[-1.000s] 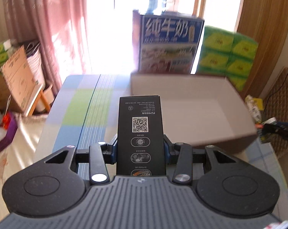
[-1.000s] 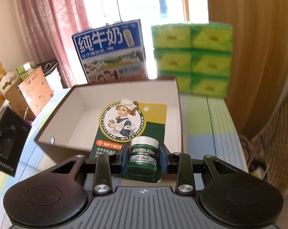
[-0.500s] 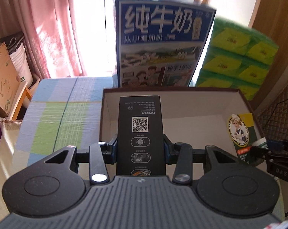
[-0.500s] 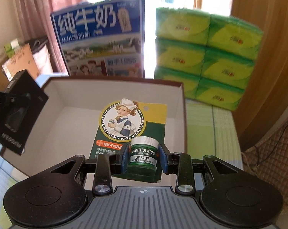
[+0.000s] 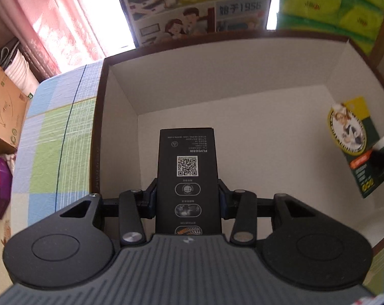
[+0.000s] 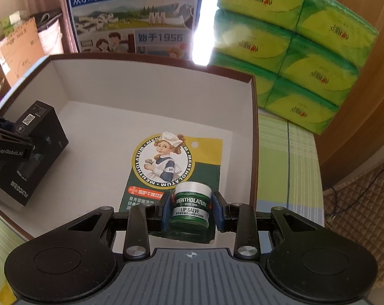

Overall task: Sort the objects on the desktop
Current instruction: 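Carry both items into the brown box and open both tools, then withdraw both tools from the box back toward the table items, then grasp the clear floss case with the left tool while the right tool grasps the purple tube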

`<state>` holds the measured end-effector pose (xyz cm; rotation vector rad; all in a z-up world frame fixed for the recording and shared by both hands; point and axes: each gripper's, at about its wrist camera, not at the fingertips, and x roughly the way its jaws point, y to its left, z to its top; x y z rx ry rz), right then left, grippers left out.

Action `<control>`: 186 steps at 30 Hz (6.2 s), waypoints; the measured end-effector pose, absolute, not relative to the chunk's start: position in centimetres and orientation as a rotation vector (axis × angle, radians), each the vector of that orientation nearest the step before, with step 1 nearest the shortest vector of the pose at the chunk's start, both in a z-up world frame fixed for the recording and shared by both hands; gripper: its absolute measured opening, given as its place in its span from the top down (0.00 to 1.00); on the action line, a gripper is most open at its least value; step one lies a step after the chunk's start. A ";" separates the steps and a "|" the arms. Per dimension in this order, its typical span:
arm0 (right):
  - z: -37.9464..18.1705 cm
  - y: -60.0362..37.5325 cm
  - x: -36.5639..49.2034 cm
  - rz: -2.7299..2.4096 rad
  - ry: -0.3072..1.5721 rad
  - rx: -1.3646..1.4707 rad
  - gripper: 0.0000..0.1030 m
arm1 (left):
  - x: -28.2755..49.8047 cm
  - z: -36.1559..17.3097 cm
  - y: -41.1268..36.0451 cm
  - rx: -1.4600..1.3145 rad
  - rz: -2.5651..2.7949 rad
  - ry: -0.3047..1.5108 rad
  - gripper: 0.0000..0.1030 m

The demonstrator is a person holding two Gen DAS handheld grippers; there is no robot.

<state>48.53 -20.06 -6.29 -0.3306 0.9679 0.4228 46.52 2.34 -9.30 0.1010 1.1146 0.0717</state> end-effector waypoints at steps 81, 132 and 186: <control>2.2 -29.2 27.9 0.708 0.749 -0.249 0.02 | 19.0 1.8 2.1 0.085 -0.076 0.992 0.17; -12.0 -28.5 24.4 0.899 0.897 -0.627 0.58 | 14.0 -10.9 -1.4 -0.058 -0.059 1.155 0.17; -12.6 -29.6 21.0 0.530 1.051 -0.309 0.69 | 13.5 -14.4 1.8 -0.005 0.067 1.170 0.49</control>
